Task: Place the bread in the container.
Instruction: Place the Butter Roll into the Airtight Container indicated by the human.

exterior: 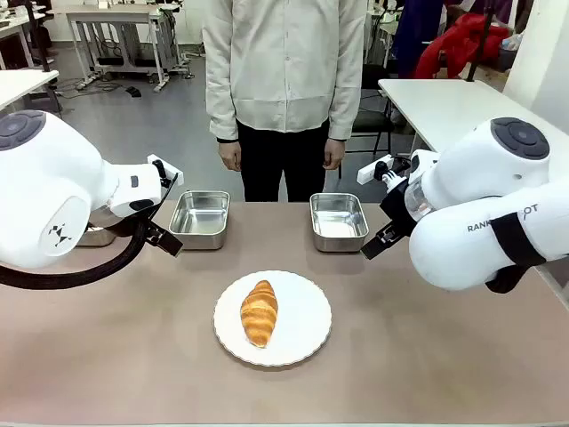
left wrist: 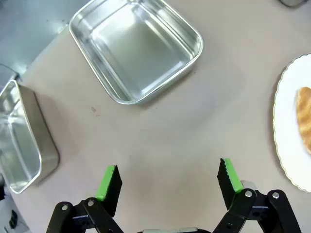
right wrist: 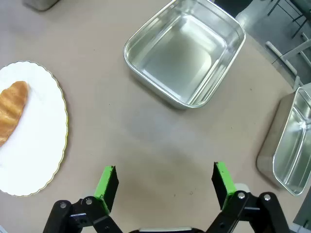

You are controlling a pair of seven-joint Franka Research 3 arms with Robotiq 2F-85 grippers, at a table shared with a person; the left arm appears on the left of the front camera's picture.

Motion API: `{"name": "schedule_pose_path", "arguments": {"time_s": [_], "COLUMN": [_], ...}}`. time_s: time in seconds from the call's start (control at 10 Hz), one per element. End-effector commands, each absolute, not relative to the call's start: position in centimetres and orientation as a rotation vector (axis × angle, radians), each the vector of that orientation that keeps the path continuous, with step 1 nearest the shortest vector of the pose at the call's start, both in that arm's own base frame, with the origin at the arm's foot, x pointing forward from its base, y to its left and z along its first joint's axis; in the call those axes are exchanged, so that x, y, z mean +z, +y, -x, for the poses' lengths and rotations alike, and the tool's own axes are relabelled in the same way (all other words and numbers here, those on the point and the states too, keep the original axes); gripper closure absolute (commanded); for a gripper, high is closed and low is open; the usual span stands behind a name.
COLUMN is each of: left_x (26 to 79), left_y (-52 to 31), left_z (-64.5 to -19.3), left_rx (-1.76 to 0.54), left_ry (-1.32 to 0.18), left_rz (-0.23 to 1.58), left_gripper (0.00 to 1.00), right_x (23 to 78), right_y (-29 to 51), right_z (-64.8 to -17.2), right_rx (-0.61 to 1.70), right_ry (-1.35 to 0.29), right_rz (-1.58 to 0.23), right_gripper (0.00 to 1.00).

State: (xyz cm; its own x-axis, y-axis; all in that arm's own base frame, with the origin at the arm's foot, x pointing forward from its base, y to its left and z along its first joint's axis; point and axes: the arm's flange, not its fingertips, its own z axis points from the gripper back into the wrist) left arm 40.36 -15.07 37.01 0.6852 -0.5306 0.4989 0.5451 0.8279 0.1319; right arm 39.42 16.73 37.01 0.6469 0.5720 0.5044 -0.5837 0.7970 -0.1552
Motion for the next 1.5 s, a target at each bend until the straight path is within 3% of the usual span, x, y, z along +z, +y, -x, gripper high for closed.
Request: {"name": "schedule_pose_path", "arguments": {"time_s": [0.0,1.0,1.4], "left_x": [37.0,37.0,48.8], "left_y": [-15.1,-15.1,-8.9], "left_z": [-40.4,-40.4,-42.4], "left_rx": [-0.603,-0.602,-0.671], "left_ry": [-0.55,-0.55,-0.497], "left_rz": [0.028,0.028,0.167], "left_gripper": [0.0,0.0,0.0], "right_x": [37.0,36.9,49.6], "right_y": [16.7,16.8,10.5], "right_z": [-39.4,-39.4,-43.9], "right_rx": [0.657,0.66,0.639], "right_ry": [-0.566,-0.564,-0.62], "right_rz": [-0.022,-0.021,-0.115], "right_gripper": [0.0,0.0,0.0]}}
